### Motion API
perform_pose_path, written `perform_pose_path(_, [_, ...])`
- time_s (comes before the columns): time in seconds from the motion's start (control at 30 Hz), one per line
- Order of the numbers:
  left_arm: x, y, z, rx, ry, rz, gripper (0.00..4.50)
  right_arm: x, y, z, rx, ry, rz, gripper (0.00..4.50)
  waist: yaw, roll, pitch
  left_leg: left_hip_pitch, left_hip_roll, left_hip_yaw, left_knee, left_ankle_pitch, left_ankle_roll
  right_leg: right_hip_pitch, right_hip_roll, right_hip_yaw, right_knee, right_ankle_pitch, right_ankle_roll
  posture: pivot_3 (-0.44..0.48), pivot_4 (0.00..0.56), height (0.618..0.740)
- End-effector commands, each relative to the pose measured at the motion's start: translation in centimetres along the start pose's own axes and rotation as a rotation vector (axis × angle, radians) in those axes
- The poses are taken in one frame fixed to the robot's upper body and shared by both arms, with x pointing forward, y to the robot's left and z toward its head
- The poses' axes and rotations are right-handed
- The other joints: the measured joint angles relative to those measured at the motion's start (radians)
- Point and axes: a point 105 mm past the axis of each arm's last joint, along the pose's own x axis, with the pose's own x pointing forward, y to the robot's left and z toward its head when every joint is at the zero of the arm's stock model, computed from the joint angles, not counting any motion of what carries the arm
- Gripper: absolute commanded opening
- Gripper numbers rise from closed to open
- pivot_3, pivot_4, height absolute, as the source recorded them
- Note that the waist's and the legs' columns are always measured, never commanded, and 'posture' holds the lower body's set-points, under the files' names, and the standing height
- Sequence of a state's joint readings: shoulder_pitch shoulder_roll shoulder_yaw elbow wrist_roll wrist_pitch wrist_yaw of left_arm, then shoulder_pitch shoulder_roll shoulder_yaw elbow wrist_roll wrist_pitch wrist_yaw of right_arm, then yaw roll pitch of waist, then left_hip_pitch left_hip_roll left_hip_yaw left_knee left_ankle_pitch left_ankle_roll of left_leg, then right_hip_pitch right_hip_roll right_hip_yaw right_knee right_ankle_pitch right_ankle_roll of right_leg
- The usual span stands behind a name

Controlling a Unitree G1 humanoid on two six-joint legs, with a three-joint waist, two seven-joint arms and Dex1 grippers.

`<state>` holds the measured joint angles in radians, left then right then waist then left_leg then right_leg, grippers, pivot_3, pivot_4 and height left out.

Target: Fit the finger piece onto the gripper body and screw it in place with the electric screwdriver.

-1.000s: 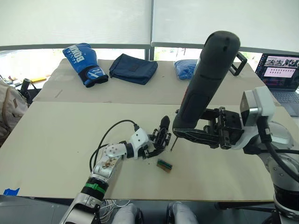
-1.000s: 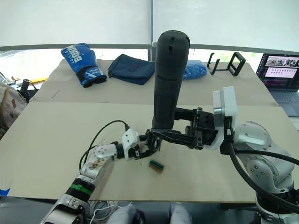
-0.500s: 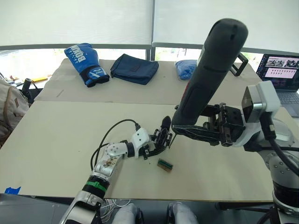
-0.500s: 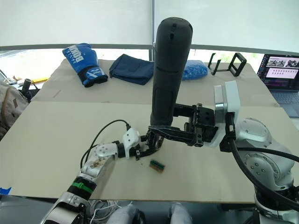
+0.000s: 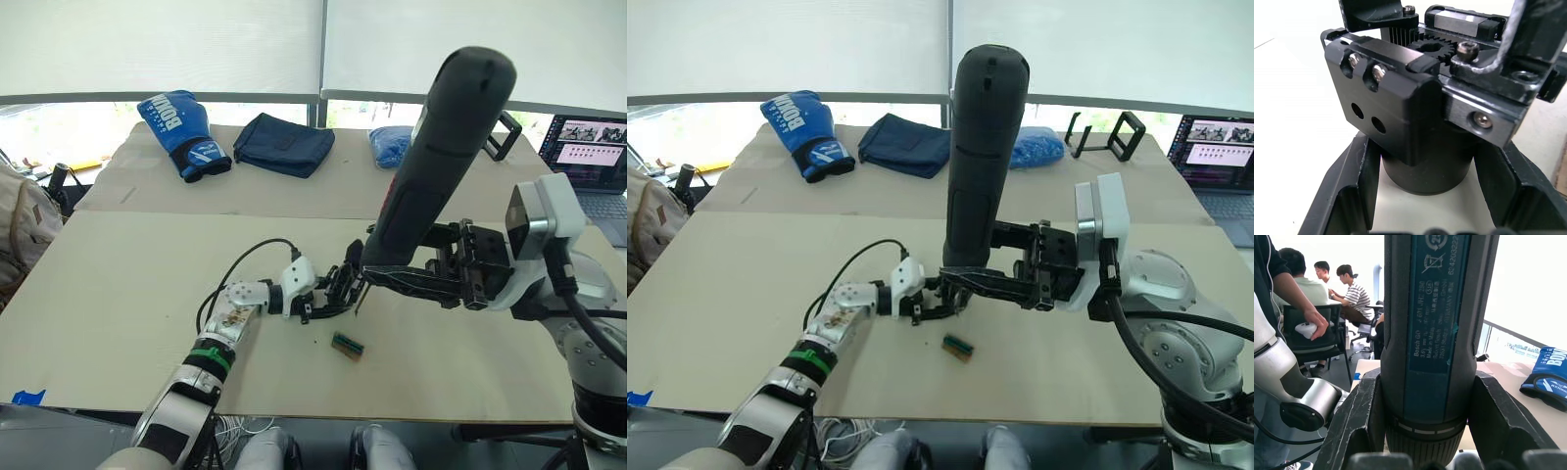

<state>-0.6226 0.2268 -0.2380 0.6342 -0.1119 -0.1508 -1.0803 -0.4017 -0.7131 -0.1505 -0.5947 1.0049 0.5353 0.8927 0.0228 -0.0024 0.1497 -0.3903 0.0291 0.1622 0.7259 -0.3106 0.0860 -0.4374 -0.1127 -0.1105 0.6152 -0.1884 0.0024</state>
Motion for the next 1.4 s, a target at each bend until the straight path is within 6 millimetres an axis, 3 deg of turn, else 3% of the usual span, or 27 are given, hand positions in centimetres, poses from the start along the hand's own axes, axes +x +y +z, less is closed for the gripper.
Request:
perform_pose_path(0.03, [-0.3, -0.1, -1.3, -0.059, 0.034, 0.023, 3.29, -0.1, 0.5, 1.0, -0.023, -0.027, 0.018, 1.94, 0.0, 0.0, 0.0, 0.0, 0.0, 0.0, 0.0, 0.0, 0.0, 0.0, 0.0, 0.0, 0.0, 0.0, 0.0, 0.0, 0.15, 0.74])
perform_pose_path(0.13, [-0.6, 0.0, -1.1, -0.054, 0.02, 0.05, 4.47, -0.1, 0.6, 1.0, -0.02, -0.026, 0.017, 1.94, -0.004, 0.0, 0.0, 0.0, 0.0, 0.0, 0.0, 0.0, 0.0, 0.0, 0.0, 0.0, 0.0, 0.0, 0.0, 0.0, 0.15, 0.74])
perform_pose_path(0.33, [-1.2, -1.0, -1.0, -0.043, 0.005, 0.062, 4.47, -0.1, 0.5, 0.9, -0.017, -0.027, 0.015, 1.94, -0.014, 0.0, 0.0, 0.0, 0.001, 0.0, -0.001, 0.0, 0.0, -0.001, -0.001, 0.001, 0.0, 0.0, 0.0, 0.0, 0.15, 0.74])
perform_pose_path(0.57, [-0.3, -2.2, -0.5, -0.046, -0.009, 0.088, 4.47, 0.1, 0.5, 0.9, -0.014, -0.03, 0.013, 1.94, -0.011, 0.0, 0.0, 0.0, 0.001, 0.0, -0.001, 0.0, 0.0, -0.001, 0.0, 0.001, -0.001, 0.0, 0.0, 0.0, 0.15, 0.74])
perform_pose_path(0.93, [0.2, -2.6, -0.6, -0.054, 0.001, 0.104, 4.47, 0.2, 0.5, 1.0, -0.015, -0.032, 0.012, 1.94, -0.009, 0.0, 0.0, 0.0, 0.001, 0.0, -0.001, 0.0, 0.0, -0.001, -0.001, 0.001, -0.001, 0.0, 0.0, 0.0, 0.15, 0.74])
perform_pose_path(1.03, [0.3, -2.7, -0.5, -0.052, -0.001, 0.094, 3.6, 0.3, 0.5, 1.0, -0.014, -0.031, 0.013, 1.94, -0.009, 0.0, 0.0, -0.001, 0.001, 0.0, -0.001, 0.0, 0.0, -0.001, -0.001, 0.001, -0.001, 0.0, 0.0, 0.0, 0.15, 0.74])
perform_pose_path(1.13, [0.4, -2.8, -0.6, -0.049, 0.003, 0.086, 2.25, 0.3, 0.4, 1.0, -0.016, -0.031, 0.015, 1.94, -0.008, 0.0, 0.0, -0.001, 0.001, 0.0, -0.001, 0.0, 0.0, -0.001, -0.001, 0.001, -0.001, 0.0, 0.0, 0.0, 0.15, 0.74])
perform_pose_path(1.4, [0.5, -2.7, -0.8, -0.038, 0.016, 0.078, 2.26, 1.0, 0.3, 1.9, -0.016, -0.06, 0.043, 1.94, -0.007, 0.0, 0.0, -0.001, 0.001, 0.0, -0.001, 0.0, 0.0, -0.001, -0.001, 0.001, -0.001, 0.0, 0.0, 0.0, 0.15, 0.74])
